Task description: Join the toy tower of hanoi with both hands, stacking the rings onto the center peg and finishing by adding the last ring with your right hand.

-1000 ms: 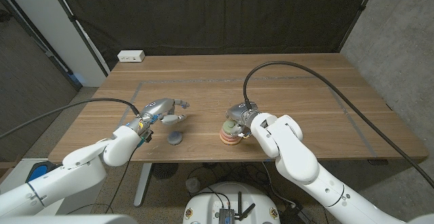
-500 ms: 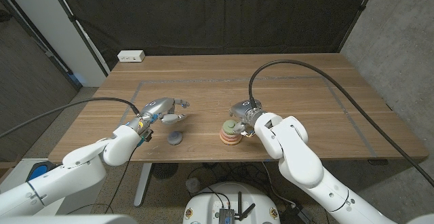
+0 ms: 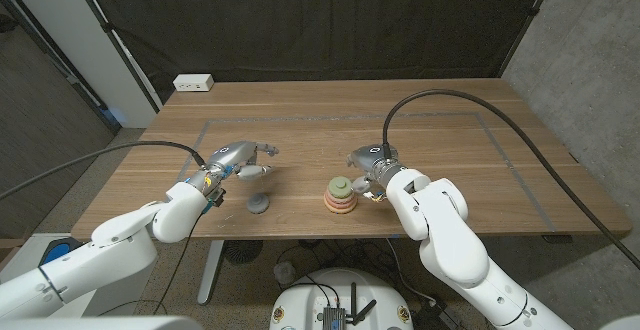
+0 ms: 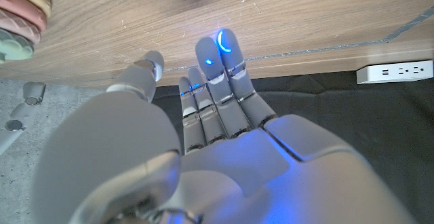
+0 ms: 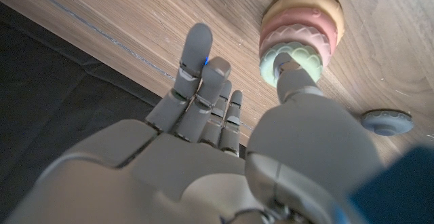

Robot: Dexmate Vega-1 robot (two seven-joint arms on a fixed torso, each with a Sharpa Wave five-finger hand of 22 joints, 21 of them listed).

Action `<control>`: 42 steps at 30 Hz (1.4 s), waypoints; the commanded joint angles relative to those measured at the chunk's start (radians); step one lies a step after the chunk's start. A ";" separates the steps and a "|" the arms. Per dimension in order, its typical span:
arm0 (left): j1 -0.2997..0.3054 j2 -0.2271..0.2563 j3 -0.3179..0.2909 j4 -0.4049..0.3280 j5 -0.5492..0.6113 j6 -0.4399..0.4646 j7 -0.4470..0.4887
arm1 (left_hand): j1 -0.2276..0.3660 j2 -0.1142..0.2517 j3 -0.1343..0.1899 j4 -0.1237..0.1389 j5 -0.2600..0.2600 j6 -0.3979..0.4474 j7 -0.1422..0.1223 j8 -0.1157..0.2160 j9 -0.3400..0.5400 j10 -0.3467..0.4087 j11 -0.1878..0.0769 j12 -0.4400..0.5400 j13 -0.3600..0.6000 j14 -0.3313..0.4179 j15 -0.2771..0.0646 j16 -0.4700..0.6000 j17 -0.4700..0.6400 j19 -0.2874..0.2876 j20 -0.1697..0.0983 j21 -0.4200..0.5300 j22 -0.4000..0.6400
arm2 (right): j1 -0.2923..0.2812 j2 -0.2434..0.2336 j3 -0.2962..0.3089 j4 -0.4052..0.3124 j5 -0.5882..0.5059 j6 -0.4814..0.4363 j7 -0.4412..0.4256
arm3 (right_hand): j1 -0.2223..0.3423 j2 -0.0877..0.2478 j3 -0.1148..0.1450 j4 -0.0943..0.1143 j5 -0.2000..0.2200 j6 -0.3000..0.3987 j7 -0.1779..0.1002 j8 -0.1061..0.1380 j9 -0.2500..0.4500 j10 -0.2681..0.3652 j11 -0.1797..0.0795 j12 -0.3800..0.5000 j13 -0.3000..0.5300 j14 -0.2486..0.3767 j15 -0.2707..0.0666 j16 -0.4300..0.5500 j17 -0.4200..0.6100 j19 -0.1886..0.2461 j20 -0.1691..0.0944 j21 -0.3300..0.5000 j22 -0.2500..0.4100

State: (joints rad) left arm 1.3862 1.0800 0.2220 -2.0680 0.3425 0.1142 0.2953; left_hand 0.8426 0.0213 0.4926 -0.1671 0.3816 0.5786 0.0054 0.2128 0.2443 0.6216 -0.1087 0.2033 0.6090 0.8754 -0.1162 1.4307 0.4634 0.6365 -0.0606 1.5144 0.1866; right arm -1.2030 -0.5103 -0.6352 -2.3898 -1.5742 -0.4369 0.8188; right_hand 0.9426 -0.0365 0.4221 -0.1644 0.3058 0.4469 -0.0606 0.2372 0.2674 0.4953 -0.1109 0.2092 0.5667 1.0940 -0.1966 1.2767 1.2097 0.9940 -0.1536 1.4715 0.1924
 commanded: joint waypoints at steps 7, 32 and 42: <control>0.027 -0.003 -0.021 -0.041 0.008 0.045 0.003 | -0.008 -0.001 0.005 0.000 0.008 -0.006 0.003 -0.005 0.002 -0.007 0.000 -0.002 0.003 0.004 -0.103 0.003 0.004 0.007 -0.123 0.001 0.002 | -0.097 -0.018 0.068 -0.027 0.023 -0.050 -0.139 | 0.020 0.010 0.013 0.003 -0.006 0.047 -0.035 0.028 0.008 0.047 -0.019 0.013 0.004 0.024 -0.024 0.007 0.003 0.020 -0.066 0.007 0.000; 0.047 -0.031 -0.026 -0.098 0.035 0.122 0.015 | -0.009 -0.002 0.006 -0.001 0.007 -0.008 0.003 -0.004 0.002 -0.007 0.000 0.000 0.003 0.002 -0.103 0.004 0.004 0.005 -0.123 0.001 0.002 | -0.210 -0.088 0.163 -0.025 0.195 -0.140 -0.435 | 0.037 0.014 0.024 0.001 -0.004 0.036 -0.042 0.024 0.011 0.044 -0.019 0.008 0.013 0.036 -0.023 0.018 0.008 0.030 -0.065 0.009 -0.001; 0.029 -0.033 -0.011 -0.106 0.048 0.124 0.009 | -0.010 -0.002 0.006 -0.001 0.007 -0.008 0.003 -0.004 0.002 -0.009 -0.002 0.000 0.003 0.002 -0.103 0.004 0.004 0.004 -0.122 0.001 0.002 | -0.272 -0.116 0.188 -0.031 0.255 -0.180 -0.568 | 0.037 0.012 0.025 0.001 -0.006 0.046 -0.047 0.029 0.013 0.048 -0.018 0.009 0.017 0.035 -0.023 0.017 0.006 0.031 -0.066 0.010 -0.001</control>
State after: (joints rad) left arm 1.4272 1.0501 0.1987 -2.1620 0.3780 0.2292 0.3086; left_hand 0.8426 0.0213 0.4926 -0.1671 0.3816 0.5731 0.0109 0.2128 0.2442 0.6125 -0.1072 0.2035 0.6090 0.8754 -0.1161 1.4307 0.4653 0.6365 -0.0606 1.5144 0.1866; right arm -1.4165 -0.5974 -0.4764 -2.4147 -1.3831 -0.5765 0.3847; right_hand 0.9703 -0.0221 0.4402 -0.1682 0.2990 0.4858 -0.1072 0.2595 0.2767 0.5363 -0.1304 0.2199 0.5813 1.1242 -0.2127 1.2922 1.2154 1.0135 -0.1588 1.4757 0.1908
